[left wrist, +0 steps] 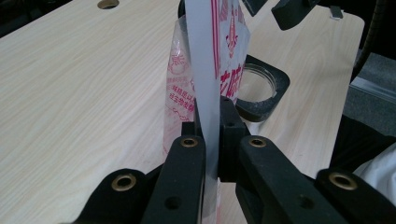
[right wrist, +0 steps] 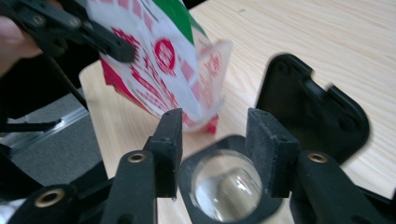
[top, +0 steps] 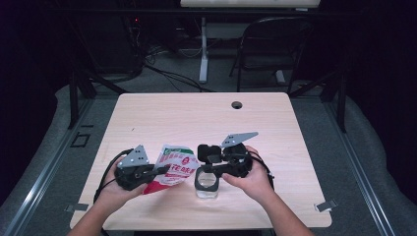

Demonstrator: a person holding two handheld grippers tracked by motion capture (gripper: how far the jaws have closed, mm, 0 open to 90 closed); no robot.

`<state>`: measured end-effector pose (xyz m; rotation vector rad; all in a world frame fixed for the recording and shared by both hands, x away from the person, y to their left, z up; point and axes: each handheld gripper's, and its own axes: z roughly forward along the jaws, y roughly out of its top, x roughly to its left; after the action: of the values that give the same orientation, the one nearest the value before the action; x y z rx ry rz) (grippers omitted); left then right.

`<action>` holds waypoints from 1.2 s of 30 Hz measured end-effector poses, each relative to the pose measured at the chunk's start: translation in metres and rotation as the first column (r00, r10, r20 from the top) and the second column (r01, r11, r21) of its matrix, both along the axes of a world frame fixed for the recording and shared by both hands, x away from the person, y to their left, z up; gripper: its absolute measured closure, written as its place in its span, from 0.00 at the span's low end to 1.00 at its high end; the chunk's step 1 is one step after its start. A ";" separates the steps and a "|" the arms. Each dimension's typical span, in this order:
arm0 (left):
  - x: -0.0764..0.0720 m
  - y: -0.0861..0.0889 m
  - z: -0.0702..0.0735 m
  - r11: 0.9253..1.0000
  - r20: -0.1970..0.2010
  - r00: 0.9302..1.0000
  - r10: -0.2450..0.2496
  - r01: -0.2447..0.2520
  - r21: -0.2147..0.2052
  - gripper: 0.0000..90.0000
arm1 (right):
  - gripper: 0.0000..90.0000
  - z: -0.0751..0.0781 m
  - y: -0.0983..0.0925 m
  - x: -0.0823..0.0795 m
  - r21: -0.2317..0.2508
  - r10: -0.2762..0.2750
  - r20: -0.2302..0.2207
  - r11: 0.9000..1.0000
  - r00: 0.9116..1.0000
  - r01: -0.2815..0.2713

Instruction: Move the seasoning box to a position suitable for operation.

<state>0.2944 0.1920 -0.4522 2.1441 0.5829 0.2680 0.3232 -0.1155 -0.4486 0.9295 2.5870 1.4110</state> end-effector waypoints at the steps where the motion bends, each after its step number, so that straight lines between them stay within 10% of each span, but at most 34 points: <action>1: 0.000 0.001 0.000 1.000 -0.002 1.000 -0.001 0.001 -0.004 1.00 | 0.61 0.001 0.002 0.001 0.012 0.008 -0.003 1.000 1.000 -0.008; 29: -0.001 0.001 -0.001 1.000 -0.008 1.000 -0.014 0.014 0.003 1.00 | 0.59 0.004 0.044 0.016 -0.024 0.070 -0.011 0.997 0.998 -0.070; 36: 0.001 -0.001 -0.001 1.000 -0.018 1.000 -0.007 0.007 0.005 0.99 | 0.77 0.000 0.051 0.019 -0.037 0.095 -0.054 0.995 0.994 -0.097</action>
<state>0.2956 0.1913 -0.4534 2.1552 0.5858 0.2471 0.3418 -0.0642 -0.4486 0.8591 2.7212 1.3689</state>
